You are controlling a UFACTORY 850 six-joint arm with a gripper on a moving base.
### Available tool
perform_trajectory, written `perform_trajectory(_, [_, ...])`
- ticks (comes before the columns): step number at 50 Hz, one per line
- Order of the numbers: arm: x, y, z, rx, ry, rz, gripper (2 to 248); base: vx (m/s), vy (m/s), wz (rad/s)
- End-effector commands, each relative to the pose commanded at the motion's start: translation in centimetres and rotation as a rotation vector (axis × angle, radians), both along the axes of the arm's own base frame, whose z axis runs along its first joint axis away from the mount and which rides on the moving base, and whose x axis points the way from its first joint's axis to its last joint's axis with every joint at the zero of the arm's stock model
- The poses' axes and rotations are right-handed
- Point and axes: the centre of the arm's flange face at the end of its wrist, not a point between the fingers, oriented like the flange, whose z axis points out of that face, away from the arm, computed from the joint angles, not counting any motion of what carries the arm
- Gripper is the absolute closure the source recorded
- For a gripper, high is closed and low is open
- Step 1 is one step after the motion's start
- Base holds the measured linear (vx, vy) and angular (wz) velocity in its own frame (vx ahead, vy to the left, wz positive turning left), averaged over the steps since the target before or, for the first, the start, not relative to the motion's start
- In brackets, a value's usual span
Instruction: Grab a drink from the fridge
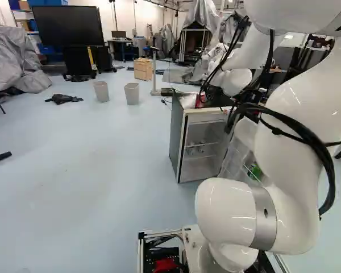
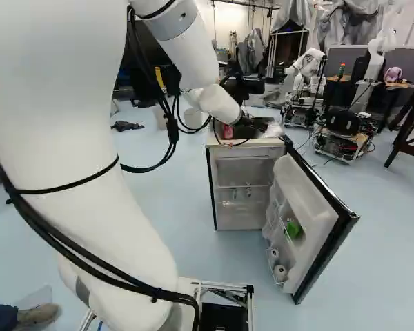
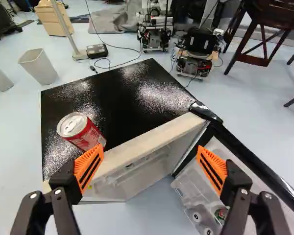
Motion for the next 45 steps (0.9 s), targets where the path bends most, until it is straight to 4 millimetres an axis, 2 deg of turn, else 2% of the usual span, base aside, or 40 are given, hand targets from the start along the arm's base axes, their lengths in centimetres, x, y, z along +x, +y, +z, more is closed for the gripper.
perform_trajectory(45, [-4.7, -5.6, 3.5, 0.216, 0.052, -0.209, 3, 0.0, 0.0, 0.0])
